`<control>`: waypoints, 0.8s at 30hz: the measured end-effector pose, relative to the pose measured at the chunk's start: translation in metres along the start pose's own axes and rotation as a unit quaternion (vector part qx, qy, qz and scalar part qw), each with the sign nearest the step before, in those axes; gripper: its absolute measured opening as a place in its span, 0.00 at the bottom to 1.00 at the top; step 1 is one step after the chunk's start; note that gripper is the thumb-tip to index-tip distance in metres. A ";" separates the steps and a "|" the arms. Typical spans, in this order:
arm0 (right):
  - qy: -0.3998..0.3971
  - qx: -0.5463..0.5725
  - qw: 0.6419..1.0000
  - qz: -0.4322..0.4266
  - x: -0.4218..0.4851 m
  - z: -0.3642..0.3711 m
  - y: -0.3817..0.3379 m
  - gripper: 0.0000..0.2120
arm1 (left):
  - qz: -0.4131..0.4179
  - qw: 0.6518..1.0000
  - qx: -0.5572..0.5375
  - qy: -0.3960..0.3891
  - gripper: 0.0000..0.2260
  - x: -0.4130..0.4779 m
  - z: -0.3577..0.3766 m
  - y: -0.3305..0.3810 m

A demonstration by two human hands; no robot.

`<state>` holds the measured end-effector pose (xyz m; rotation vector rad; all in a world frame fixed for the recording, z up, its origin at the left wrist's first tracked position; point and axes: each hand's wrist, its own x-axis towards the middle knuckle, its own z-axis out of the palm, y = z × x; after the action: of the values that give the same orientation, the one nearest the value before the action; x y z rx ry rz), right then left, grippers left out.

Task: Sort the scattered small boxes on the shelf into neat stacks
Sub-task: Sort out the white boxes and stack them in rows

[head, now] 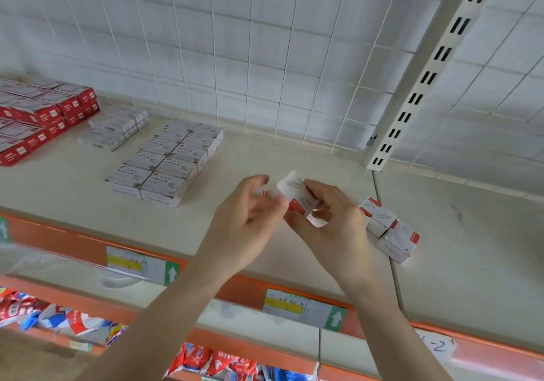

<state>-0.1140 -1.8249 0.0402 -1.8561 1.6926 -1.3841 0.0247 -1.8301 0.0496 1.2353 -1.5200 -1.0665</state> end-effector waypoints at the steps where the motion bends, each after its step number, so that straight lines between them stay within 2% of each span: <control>1: 0.019 -0.006 1.000 -0.004 0.001 0.004 -0.001 0.21 | -0.039 0.998 -0.042 -0.011 0.20 -0.002 0.005 0.003; 4: 0.026 -0.039 0.998 -0.039 -0.002 0.013 -0.004 0.25 | -0.083 0.993 -0.085 0.015 0.14 0.000 0.012 0.006; 7: -0.022 -0.036 0.995 -0.088 -0.006 0.012 -0.004 0.27 | -0.064 0.996 -0.064 0.021 0.12 0.005 0.007 0.003; 11: -0.169 0.069 0.982 0.041 0.006 -0.008 -0.003 0.26 | -0.045 0.996 -0.021 -0.067 0.17 0.013 -0.016 0.008; 14: -0.260 0.213 0.931 0.142 0.017 -0.022 -0.005 0.20 | -0.029 0.985 0.032 -0.164 0.22 0.021 -0.035 0.008; 16: -0.310 0.265 0.898 0.169 0.019 -0.024 -0.010 0.16 | -0.024 0.967 0.089 -0.239 0.23 0.025 -0.039 0.009; 18: -0.294 0.238 0.911 0.164 0.020 -0.020 -0.014 0.13 | -0.010 0.956 0.128 -0.263 0.22 0.026 -0.039 0.010; 19: -0.266 0.224 0.923 0.166 0.020 -0.016 -0.014 0.12 | 0.000 0.959 0.144 -0.246 0.21 0.025 -0.037 0.011; 22: -0.193 0.210 0.939 0.193 0.016 -0.002 -0.014 0.09 | 0.035 0.963 0.228 -0.136 0.19 0.013 -0.032 0.015; 24: -0.171 0.201 0.944 0.196 0.011 0.007 -0.014 0.09 | 0.056 0.938 0.329 -0.093 0.25 0.001 -0.026 0.015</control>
<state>-0.1015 -1.8337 0.0515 -1.3465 1.3794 -1.0685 0.0466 -1.8317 0.0702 1.4897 -2.1730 -0.6182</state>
